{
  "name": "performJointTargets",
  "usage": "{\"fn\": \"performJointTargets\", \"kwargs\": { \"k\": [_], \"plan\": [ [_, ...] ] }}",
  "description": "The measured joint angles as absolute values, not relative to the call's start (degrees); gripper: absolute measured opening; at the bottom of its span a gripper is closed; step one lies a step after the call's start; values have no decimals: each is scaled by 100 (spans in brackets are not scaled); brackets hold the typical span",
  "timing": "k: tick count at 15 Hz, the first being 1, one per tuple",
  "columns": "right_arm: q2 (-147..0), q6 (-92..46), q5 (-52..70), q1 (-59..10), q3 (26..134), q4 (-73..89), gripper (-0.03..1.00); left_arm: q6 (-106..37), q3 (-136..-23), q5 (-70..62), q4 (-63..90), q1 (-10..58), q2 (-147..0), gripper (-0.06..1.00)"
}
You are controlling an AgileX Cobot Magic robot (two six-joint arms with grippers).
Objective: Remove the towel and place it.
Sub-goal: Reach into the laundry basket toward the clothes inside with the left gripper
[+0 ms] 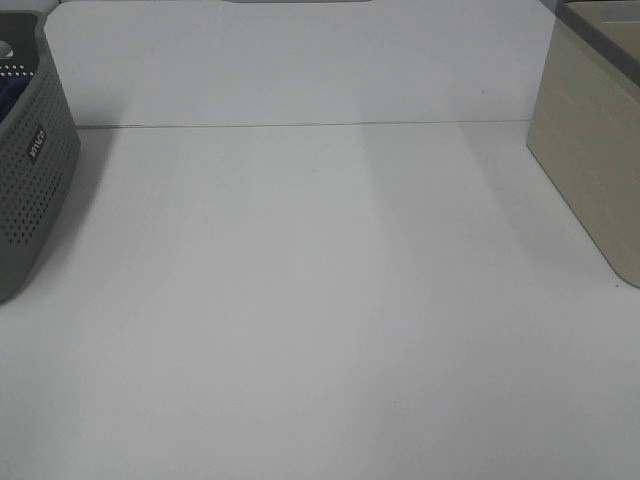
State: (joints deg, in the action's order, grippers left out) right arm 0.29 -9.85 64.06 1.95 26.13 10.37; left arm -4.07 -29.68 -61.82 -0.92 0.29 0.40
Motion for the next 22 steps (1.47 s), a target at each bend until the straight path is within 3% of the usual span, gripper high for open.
{"fn": "performJointTargets", "kwargs": {
  "k": [22],
  "plan": [
    [29, -985, 6406, 195, 2613, 1037, 76, -155, -2968, -6182, -361, 57, 34, 99]
  ]
}}
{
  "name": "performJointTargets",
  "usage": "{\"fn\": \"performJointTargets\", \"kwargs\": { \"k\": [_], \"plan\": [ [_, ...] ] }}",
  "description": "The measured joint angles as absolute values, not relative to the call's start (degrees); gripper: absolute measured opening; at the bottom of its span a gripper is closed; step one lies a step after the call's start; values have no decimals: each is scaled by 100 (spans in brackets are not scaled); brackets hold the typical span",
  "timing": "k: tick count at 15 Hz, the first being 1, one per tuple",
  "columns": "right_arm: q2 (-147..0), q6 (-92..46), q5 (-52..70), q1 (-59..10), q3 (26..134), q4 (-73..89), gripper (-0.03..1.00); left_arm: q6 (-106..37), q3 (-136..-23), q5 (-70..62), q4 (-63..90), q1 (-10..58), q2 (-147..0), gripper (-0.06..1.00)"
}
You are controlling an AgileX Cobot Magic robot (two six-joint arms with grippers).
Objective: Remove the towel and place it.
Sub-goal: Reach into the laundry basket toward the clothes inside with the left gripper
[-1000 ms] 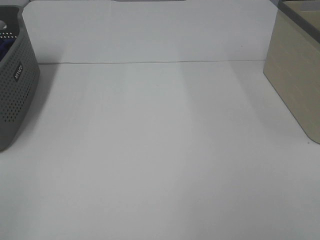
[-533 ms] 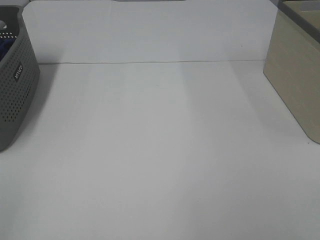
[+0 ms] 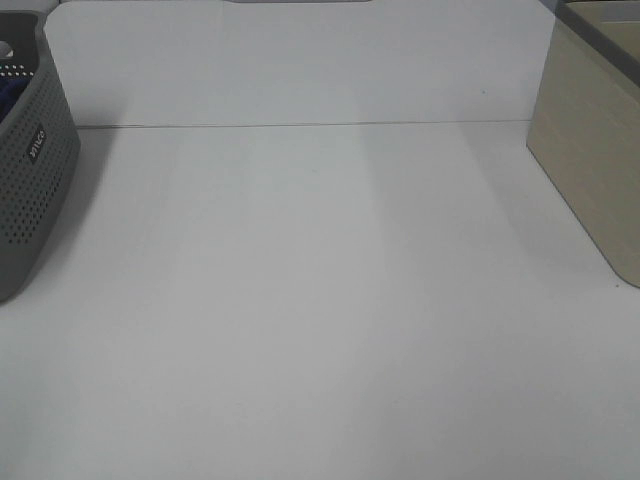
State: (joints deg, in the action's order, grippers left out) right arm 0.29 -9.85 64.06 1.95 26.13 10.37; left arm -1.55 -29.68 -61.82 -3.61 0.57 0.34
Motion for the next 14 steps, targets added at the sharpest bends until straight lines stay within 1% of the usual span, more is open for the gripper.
{"fn": "performJointTargets", "kwargs": {
  "k": [12, 14],
  "plan": [
    [29, -985, 6406, 195, 2613, 1037, 76, -178, -2968, -6182, -361, 57, -74, 99],
    [29, -985, 6406, 195, 2613, 1037, 76, -424, -3008, -6199, -355, 57, -172, 99]
  ]
}}
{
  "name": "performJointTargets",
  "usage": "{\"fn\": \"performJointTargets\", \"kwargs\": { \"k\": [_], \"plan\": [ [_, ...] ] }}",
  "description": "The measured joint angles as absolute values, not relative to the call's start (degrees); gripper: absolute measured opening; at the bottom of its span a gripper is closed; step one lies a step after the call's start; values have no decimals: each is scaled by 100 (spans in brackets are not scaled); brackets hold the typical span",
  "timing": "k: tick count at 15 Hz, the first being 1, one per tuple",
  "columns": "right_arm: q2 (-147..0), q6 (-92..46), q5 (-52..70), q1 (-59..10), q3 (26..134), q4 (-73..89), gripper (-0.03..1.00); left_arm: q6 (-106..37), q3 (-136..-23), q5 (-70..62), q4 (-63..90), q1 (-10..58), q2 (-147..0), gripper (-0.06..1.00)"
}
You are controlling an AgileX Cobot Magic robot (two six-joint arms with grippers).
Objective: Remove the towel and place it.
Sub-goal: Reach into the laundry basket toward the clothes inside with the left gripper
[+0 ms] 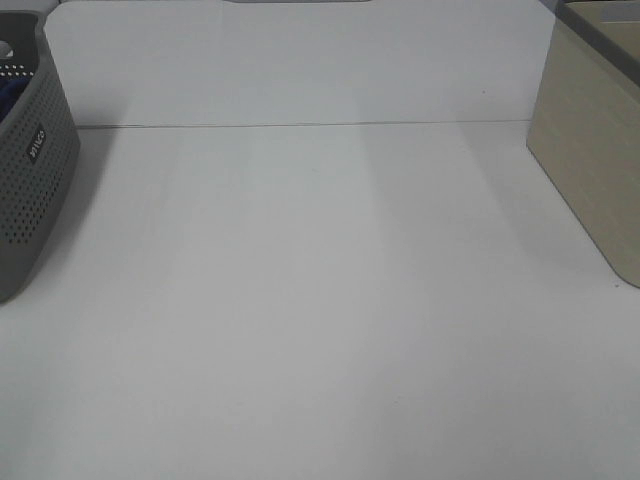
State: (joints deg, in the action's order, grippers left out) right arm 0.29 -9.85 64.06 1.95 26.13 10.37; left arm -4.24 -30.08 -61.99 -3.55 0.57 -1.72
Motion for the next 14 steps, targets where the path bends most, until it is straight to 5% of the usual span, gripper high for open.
{"fn": "performJointTargets", "kwargs": {
  "k": [6, 14],
  "plan": [
    [29, -985, 6406, 195, 2613, 1037, 76, -3707, -4773, -6549, -390, 57, -2154, 99],
    [29, -985, 6406, 195, 2613, 1037, 76, -5180, -8268, -6927, -1954, 57, -6715, 99]
  ]
}}
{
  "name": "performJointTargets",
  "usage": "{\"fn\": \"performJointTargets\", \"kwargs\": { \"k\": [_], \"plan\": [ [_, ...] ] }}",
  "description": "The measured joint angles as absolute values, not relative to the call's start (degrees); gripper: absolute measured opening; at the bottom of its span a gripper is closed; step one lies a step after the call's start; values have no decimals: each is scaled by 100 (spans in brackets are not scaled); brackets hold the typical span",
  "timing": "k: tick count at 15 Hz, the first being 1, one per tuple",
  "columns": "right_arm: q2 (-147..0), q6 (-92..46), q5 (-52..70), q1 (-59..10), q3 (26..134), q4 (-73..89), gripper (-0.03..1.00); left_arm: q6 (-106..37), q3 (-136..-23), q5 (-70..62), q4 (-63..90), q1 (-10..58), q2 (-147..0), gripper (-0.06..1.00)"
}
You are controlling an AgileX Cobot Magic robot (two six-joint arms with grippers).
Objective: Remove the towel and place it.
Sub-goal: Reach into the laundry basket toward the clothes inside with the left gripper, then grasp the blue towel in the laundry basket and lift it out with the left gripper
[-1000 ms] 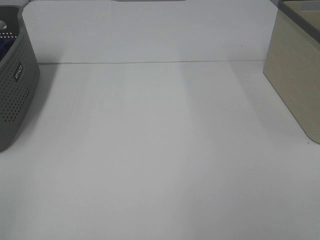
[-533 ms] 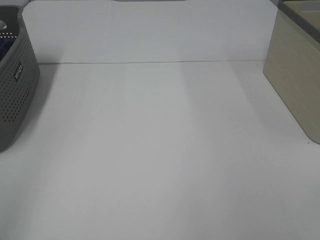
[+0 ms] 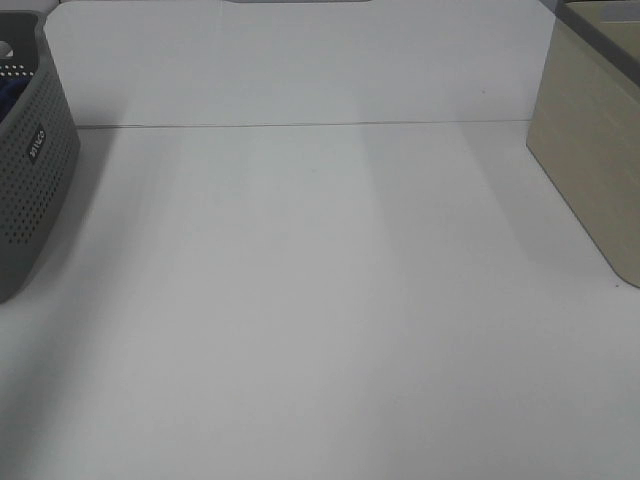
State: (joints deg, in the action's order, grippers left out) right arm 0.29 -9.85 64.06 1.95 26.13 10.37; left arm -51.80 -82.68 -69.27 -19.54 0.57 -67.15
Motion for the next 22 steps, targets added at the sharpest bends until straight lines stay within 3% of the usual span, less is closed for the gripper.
{"fn": "performJointTargets", "kwargs": {
  "k": [4, 7, 17, 20, 22],
  "plan": [
    [29, -985, 6406, 195, 2613, 1037, 76, -5323, -8887, -6698, -2595, -86, -8428, 99],
    [29, -985, 6406, 195, 2613, 1037, 76, -5873, -9242, -6194, -2280, -613, -10107, 99],
    [29, -985, 6406, 195, 2613, 1037, 76, -6285, -9253, -5397, -2716, -922, -11763, 97],
    [29, -985, 6406, 195, 2613, 1037, 76, -6285, -9253, -5237, -2722, -922, -11912, 84],
    [29, -985, 6406, 195, 2613, 1037, 76, -6285, -9253, -5094, -2727, -922, -11975, 67]
  ]
}}
